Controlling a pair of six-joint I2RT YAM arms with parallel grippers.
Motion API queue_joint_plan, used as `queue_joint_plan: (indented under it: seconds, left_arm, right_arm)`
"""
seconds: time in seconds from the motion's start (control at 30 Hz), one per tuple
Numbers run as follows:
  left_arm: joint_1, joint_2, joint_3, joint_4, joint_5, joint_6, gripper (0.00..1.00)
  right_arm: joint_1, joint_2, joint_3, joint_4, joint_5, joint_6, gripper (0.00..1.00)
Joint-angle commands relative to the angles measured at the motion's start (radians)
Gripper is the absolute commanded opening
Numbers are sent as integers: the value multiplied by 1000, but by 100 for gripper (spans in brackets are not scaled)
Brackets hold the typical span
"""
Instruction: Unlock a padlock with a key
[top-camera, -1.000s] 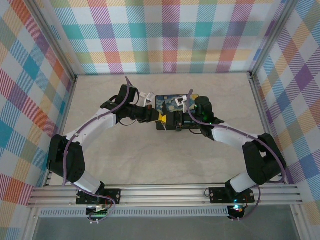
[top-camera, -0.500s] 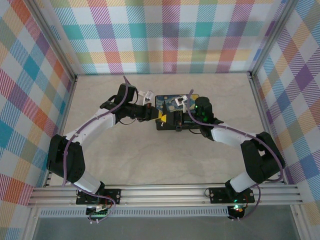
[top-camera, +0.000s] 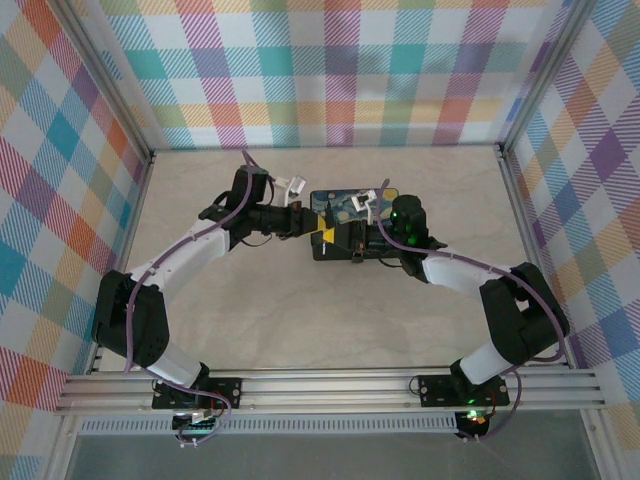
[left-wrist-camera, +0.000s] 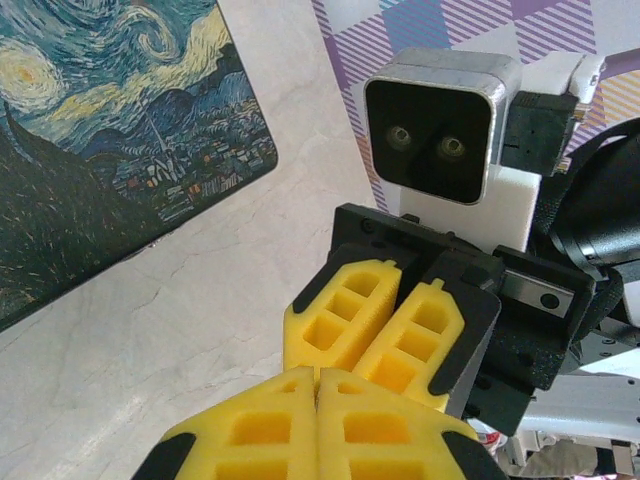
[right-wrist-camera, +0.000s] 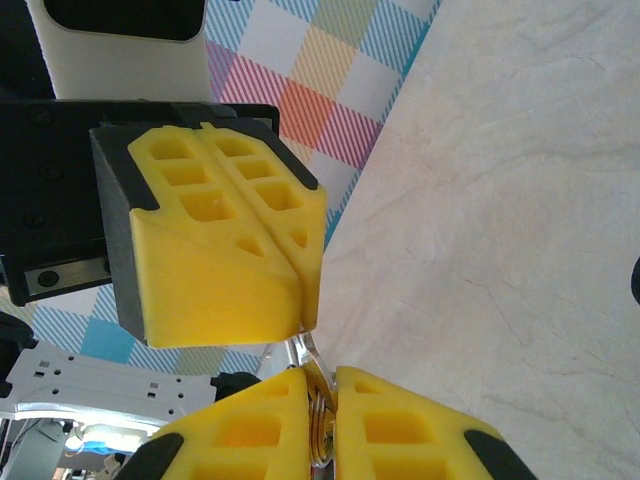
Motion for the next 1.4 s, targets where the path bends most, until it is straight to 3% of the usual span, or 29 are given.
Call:
queue_joint_plan:
  seconds: [0.0, 0.1, 0.23, 0.5, 0.73, 1.0, 1.03, 1.1, 1.13, 1.23, 1.37]
  left_arm:
    - [6, -44, -22, 40, 25, -12, 0]
    - [6, -54, -31, 47, 32, -14, 0]
    - [5, -62, -35, 47, 41, -12, 0]
    - [3, -78, -46, 54, 59, -10, 0]
    - [3, -89, -52, 47, 60, -4, 0]
    - [4, -85, -54, 46, 30, -5, 0]
    - [4, -87, -52, 34, 7, -4, 6]
    - [4, -90, -42, 8, -43, -2, 33]
    - [3, -91, -35, -7, -70, -2, 42]
    - [4, -92, -11, -52, -151, -9, 55]
    - [-1, -94, -13, -110, -276, -49, 59]
  right_arm:
    - [5, -18, -7, 43, -10, 6, 13]
    - [4, -25, -11, 32, -1, -5, 22]
    - [3, -23, 0, 6, 5, 1, 24]
    - [1, -13, 17, 57, 16, 35, 20]
    - [3, 1, 17, 120, 2, 76, 9]
    - [3, -16, -10, 128, 16, 70, 3]
    - [3, -22, -16, 113, 23, 62, 3]
    - [1, -32, -22, 49, 41, 27, 2]
    - [2, -40, -27, -1, 49, 2, 2]
    - [-10, -52, -39, -108, 71, -65, 2]
    - [-50, -60, -87, -133, 75, -96, 1]
